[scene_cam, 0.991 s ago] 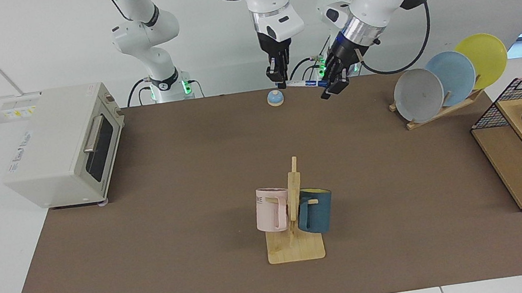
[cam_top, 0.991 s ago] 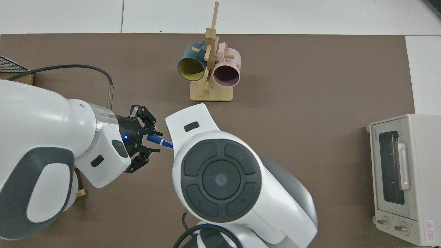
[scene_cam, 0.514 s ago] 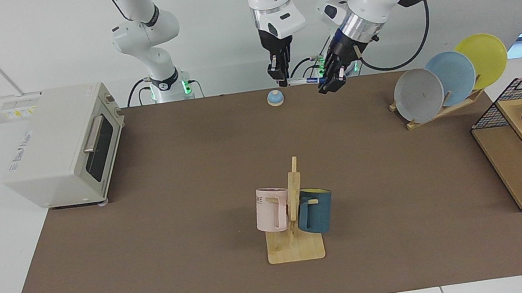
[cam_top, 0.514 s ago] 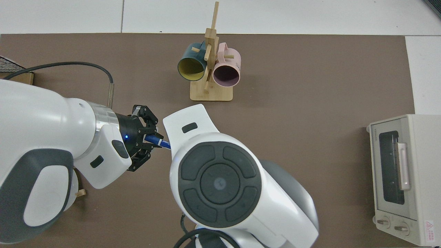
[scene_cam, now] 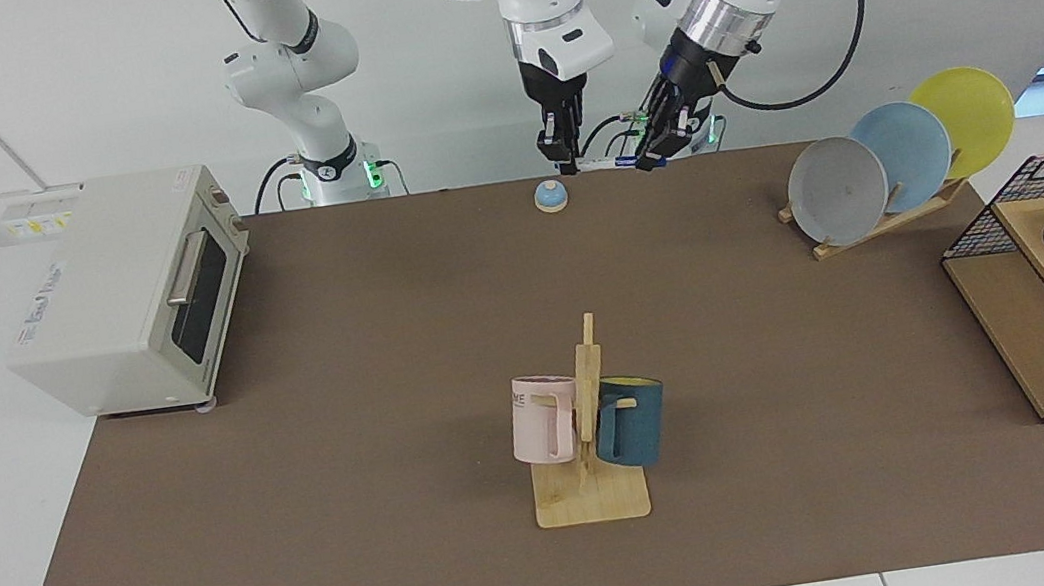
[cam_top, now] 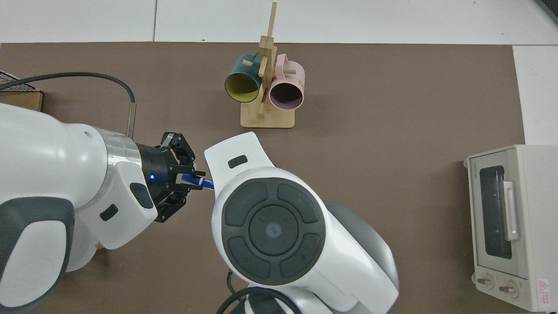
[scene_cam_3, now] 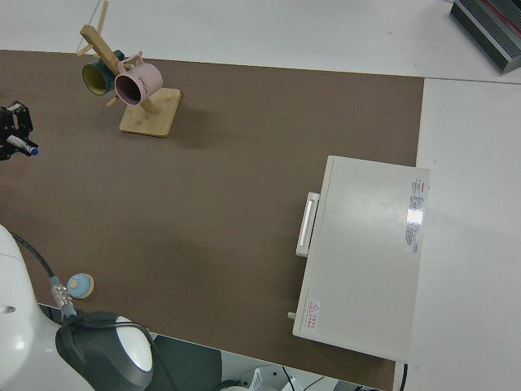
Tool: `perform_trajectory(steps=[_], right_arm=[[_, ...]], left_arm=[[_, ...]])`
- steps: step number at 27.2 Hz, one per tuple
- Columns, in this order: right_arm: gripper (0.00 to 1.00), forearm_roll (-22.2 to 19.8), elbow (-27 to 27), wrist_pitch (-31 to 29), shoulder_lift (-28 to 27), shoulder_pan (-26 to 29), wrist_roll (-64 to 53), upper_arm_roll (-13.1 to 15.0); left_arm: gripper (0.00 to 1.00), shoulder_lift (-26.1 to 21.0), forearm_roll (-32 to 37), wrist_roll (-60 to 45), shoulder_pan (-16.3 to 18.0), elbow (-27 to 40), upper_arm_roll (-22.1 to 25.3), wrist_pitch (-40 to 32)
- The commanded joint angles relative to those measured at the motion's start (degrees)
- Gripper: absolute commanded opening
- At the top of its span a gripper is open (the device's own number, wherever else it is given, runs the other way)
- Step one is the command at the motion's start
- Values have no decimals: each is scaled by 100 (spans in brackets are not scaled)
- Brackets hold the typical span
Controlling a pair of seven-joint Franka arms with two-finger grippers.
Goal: Put markers into pen holder
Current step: 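Grasp the marker cap with the left gripper while the right gripper holds it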
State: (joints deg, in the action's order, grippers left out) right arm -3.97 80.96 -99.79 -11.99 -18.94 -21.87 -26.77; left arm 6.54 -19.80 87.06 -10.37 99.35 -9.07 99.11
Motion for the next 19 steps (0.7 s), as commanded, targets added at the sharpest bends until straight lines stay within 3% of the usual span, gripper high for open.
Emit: perform_trajectory(steps=[1,19], right_arm=[[0,-121,-125,82,-93,-4,192,-30],[0,-130,-116,21,-102,4,192,-30]], left_arm=[[0,40,-6,-84,-80,-47,46,-137],[0,40,3,-84,-53,-47,63,-190]])
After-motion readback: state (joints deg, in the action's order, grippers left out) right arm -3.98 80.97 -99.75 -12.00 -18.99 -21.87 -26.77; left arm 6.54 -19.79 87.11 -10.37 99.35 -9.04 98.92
